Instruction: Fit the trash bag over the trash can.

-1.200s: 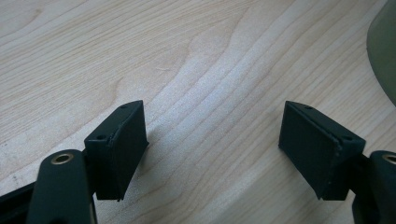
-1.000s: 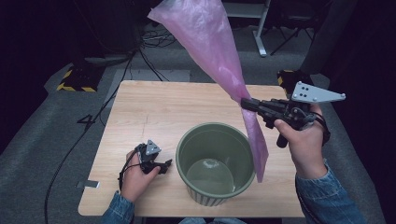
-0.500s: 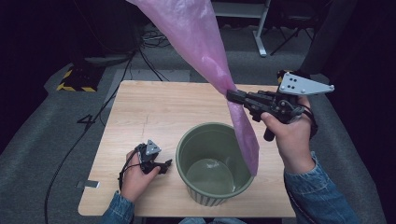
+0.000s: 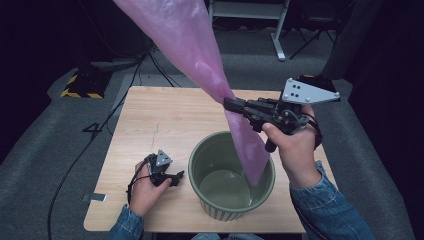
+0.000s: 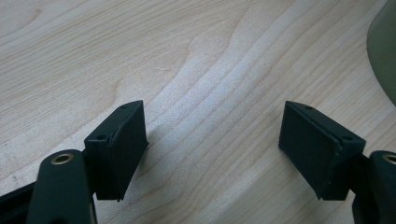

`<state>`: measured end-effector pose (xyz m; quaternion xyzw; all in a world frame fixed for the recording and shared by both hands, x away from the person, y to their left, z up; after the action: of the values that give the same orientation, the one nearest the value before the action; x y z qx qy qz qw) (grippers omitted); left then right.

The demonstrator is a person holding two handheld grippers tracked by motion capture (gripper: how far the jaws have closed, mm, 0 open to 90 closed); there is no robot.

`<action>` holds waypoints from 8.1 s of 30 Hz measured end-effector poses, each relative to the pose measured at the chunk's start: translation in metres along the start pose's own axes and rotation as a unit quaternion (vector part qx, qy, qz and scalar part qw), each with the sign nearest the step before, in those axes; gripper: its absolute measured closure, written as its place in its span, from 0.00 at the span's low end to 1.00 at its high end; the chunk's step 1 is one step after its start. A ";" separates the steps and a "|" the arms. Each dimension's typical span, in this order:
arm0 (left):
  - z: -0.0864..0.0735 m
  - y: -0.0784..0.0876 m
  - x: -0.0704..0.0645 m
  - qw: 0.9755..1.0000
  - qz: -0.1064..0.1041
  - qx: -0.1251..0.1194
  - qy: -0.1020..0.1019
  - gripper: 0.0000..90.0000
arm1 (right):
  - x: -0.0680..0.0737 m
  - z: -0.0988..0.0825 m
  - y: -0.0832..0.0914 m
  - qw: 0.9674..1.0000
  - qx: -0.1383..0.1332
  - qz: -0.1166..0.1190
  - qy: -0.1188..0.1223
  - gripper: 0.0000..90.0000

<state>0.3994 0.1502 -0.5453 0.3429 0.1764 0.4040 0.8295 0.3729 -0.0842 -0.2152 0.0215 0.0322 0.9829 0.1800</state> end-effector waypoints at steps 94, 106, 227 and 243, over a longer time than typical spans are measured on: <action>0.044 0.073 -0.001 0.996 -0.022 -0.059 -0.061 0.25 | 0.006 -0.169 0.089 0.981 0.184 -0.043 -0.027 0.98; 0.074 0.111 -0.019 0.990 -0.036 -0.106 -0.085 0.25 | 0.007 -0.170 0.083 0.980 0.192 -0.041 -0.026 0.97; 0.146 0.147 -0.138 0.928 -0.175 -0.200 -0.262 0.90 | 0.033 -0.149 0.027 0.951 0.298 0.023 0.072 1.00; 0.131 0.124 -0.156 0.923 -0.175 -0.119 -0.320 0.97 | 0.025 -0.126 0.045 0.965 0.261 0.017 0.028 0.56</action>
<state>0.3108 0.0254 -0.3628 0.3165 -0.0902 0.1389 0.9340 0.3272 -0.1246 -0.3370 0.0403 0.2919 0.9437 0.1500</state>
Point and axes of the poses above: each handheld gripper's, and its own axes: y roughly backward along the jaws, z roughly out of its top, x roughly to its left, the point moved 6 cm from there along -y, roughly forward along the jaws, and after that the axes turned 2 degrees about x, right-handed, at the moved point
